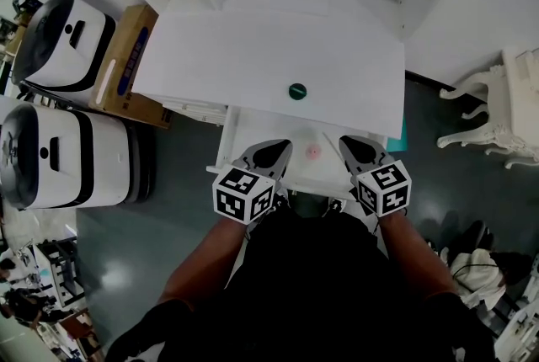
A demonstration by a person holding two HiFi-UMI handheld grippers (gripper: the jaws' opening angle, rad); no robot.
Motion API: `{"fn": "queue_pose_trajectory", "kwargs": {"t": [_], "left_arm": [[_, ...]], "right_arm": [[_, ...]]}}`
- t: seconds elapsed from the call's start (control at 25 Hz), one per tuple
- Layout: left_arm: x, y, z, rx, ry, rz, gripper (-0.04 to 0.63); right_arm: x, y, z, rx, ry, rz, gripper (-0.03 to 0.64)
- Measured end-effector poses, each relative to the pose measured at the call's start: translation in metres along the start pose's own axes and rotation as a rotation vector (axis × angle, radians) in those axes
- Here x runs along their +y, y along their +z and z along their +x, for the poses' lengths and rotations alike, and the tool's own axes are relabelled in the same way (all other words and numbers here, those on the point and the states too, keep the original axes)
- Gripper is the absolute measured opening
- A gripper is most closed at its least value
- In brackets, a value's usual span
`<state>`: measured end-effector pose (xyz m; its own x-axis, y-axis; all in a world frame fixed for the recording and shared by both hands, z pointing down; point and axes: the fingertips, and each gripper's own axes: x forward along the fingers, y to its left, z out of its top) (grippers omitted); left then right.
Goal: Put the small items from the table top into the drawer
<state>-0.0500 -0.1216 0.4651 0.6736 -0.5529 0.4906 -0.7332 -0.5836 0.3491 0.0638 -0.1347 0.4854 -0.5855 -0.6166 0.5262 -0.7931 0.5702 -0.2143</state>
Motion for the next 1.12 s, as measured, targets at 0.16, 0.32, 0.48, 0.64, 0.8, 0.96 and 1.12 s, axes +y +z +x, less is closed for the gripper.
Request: {"fn": "queue_pose_trajectory", "kwargs": {"t": [0.16,0.32,0.48,0.64,0.8,0.96,1.12], "left_arm": [[0.006,-0.006,0.0,0.016,0.001,-0.007,0.003],[0.015,-0.01,-0.002,0.025,0.019,-0.017,0.004],[0.026,-0.012,-0.006,0.024,0.036,-0.031,0.003],[0.035,-0.014,-0.012,0.023,0.053,-0.042,0.003],[0.04,-0.023,-0.022,0.039,0.067,-0.025,0.003],[0.048,-0.032,-0.03,0.054,0.082,-0.028,0.003],[0.057,-0.038,-0.039,0.06,0.104,-0.05,0.003]], "right_arm": [[0.002,0.003,0.015,-0.002,0.005,-0.006,0.028],[0.001,0.005,0.035,-0.001,0.014,-0.036,0.028],[0.003,0.001,0.065,0.006,0.028,-0.09,0.029],[-0.001,-0.004,0.097,0.043,0.022,-0.121,0.029],[-0.008,-0.012,0.129,0.1,0.017,-0.147,0.029],[-0.02,-0.018,0.157,0.143,-0.007,-0.175,0.031],[-0.03,-0.023,0.179,0.184,-0.032,-0.214,0.031]]}}
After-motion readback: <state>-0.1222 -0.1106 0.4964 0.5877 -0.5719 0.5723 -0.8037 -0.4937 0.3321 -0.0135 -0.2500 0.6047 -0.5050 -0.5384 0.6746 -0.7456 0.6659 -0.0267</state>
